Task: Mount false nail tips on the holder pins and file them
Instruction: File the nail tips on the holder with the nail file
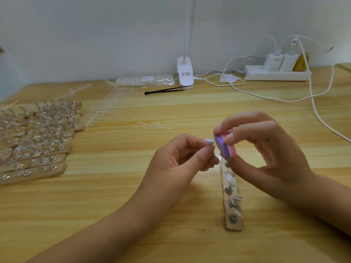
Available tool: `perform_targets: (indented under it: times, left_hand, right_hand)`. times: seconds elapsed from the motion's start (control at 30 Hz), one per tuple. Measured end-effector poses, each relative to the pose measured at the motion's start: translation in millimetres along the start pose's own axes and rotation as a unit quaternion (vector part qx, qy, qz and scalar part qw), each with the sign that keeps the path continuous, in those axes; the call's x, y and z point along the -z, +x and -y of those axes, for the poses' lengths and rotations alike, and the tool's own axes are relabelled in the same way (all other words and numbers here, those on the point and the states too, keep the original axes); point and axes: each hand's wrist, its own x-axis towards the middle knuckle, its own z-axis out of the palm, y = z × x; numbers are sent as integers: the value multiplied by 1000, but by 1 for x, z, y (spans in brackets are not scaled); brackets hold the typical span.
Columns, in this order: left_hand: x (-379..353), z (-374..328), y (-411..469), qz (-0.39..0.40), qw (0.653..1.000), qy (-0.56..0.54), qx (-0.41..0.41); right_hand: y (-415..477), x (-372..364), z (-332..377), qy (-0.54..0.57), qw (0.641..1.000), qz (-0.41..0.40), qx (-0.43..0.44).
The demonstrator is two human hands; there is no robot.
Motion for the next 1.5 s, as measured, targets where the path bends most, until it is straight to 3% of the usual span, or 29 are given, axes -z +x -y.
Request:
perform_targets:
  times: [0.63,1.17,1.33,1.5]
  left_hand:
    - [1,0,4,26,999,-23,-10]
    - [0,-1,1,35,999,-20,-15]
    - [1,-3,1,42,999,-13,-27]
    - [4,-2,5,32,999,37,-13]
  right_hand:
    - [2,2,0,24,999,-37,-29]
    - [2,1,-1,4,1000,-10,-14]
    - [1,5,-8,-10,998,-20,-60]
    - [3,15,-20,51,982,-98,-150]
